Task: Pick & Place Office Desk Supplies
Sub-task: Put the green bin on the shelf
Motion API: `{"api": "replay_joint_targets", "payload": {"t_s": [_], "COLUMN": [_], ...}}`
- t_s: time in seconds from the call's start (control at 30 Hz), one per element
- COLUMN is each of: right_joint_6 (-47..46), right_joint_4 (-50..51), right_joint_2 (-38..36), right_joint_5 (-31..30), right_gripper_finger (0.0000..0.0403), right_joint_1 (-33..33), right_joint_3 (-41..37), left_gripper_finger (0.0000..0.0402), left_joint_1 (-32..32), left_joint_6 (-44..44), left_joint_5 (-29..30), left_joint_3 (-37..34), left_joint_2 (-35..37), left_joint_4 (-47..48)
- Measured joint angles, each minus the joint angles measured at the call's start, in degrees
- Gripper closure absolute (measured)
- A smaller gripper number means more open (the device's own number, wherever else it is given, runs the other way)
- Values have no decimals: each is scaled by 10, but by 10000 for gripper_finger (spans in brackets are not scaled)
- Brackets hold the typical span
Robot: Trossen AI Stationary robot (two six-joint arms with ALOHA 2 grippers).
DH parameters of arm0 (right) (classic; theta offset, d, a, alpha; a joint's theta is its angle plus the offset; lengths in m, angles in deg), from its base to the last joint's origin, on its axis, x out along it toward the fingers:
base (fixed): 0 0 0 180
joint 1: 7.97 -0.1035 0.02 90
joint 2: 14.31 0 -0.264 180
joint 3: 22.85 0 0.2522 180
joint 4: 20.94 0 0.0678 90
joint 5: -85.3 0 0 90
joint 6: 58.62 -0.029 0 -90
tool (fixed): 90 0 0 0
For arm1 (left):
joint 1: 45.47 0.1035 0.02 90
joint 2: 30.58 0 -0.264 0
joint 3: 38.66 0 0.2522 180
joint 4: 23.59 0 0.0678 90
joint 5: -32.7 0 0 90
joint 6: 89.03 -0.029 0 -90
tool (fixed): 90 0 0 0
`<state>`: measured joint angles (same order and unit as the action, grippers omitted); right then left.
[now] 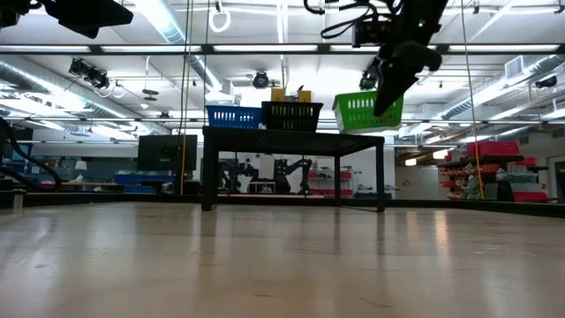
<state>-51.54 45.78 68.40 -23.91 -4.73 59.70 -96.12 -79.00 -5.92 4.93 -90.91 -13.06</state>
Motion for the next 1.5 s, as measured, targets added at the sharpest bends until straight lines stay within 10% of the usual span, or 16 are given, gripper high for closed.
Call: {"api": "replay_joint_targets", "payload": {"t_s": [0.8, 1.5], "right_joint_6": [189, 224], "right_joint_4": [-58, -97], "right_joint_2": [-22, 23], "right_joint_5": [205, 220], "right_gripper_finger": [403, 403], "right_joint_1": [201, 215], "right_joint_3": [0, 2], "left_gripper_finger": [171, 171], "left_joint_1": [0, 1], "left_joint_6": [25, 27], "left_joint_5": [10, 18], "left_joint_3": [0, 0], "left_joint_2": [0, 0], "left_joint_4": [0, 0]}}
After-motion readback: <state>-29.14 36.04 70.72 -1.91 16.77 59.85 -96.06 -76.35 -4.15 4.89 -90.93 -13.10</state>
